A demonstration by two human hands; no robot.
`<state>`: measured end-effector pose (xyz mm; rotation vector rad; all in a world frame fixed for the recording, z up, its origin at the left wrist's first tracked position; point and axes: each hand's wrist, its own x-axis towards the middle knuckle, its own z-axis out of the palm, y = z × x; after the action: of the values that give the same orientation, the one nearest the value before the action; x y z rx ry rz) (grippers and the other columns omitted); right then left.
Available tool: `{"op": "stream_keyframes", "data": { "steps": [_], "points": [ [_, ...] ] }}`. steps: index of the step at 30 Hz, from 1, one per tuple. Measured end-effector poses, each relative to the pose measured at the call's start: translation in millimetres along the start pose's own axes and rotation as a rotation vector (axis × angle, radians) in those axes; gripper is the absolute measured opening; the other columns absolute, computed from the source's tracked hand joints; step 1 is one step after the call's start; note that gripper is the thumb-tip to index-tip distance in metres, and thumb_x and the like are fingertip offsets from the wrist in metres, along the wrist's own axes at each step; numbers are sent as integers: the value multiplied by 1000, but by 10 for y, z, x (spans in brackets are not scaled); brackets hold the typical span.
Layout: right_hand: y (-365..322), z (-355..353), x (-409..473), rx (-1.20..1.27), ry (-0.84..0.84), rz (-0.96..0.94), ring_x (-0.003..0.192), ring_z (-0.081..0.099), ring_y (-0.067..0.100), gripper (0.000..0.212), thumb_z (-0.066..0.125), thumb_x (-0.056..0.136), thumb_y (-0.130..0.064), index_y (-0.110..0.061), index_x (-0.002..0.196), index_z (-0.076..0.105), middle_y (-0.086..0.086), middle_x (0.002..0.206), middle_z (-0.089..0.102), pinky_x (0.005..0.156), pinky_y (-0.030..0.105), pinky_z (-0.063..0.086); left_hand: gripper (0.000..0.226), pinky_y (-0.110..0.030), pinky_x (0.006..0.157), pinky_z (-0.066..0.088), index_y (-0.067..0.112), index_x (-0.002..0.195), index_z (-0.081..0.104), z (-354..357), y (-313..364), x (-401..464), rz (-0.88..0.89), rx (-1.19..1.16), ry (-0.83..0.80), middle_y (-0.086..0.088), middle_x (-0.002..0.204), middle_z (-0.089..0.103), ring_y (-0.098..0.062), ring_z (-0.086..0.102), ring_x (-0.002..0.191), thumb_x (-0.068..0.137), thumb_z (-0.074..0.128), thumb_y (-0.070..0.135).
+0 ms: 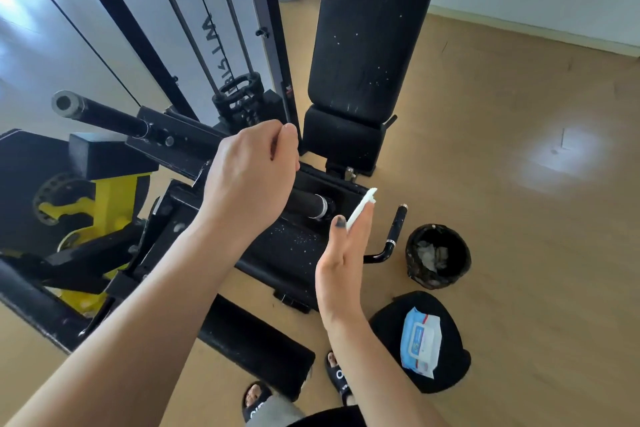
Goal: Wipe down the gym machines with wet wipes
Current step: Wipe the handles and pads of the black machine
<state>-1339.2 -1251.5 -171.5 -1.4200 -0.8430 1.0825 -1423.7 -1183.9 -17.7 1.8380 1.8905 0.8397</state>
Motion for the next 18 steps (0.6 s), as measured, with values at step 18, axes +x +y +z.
{"op": "stream_keyframes", "data": {
  "steps": [18],
  "points": [
    [39,229,-470,-341,140,-32,144,6,-20,58,23,106,-60,-44,161,12,-13,171,2,120,14,19,16,-39,79,57,12,100,63,339,-939,-927,-602,-646,-450,-10,91,71,-18,64,79,97,49,17]
  ]
}}
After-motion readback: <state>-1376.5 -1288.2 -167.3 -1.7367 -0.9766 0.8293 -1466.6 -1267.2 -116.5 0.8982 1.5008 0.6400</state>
